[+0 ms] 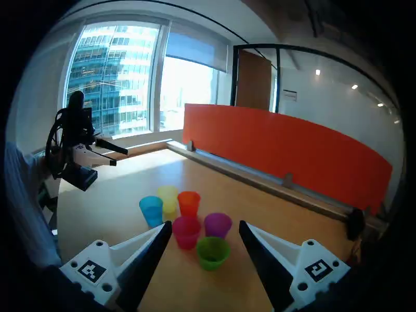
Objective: Pour water
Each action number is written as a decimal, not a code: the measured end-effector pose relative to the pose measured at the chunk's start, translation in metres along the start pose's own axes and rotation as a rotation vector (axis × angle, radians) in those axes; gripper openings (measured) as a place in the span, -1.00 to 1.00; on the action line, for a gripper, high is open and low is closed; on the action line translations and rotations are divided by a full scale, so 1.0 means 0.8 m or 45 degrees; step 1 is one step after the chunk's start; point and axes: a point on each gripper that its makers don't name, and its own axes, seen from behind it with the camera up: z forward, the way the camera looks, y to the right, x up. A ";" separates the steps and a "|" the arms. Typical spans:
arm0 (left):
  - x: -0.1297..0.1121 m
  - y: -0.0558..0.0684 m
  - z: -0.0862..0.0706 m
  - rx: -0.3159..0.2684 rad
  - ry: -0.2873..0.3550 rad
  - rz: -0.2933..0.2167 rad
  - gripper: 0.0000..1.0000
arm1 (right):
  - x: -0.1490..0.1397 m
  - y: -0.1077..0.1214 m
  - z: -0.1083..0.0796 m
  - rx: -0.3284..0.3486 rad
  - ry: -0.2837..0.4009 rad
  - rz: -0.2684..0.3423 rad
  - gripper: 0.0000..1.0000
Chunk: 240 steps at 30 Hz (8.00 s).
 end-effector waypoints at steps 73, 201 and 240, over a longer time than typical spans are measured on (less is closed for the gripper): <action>-0.189 -0.004 0.106 -0.080 -0.403 -0.010 0.86 | -0.188 0.030 0.131 0.032 -0.374 0.027 1.00; -0.001 0.033 0.033 -0.061 0.079 -0.014 0.74 | 0.040 -0.048 0.047 0.004 0.321 -0.044 0.86; 0.085 0.036 0.001 0.021 0.255 0.198 0.74 | 0.053 -0.096 0.062 0.128 0.351 -0.057 0.84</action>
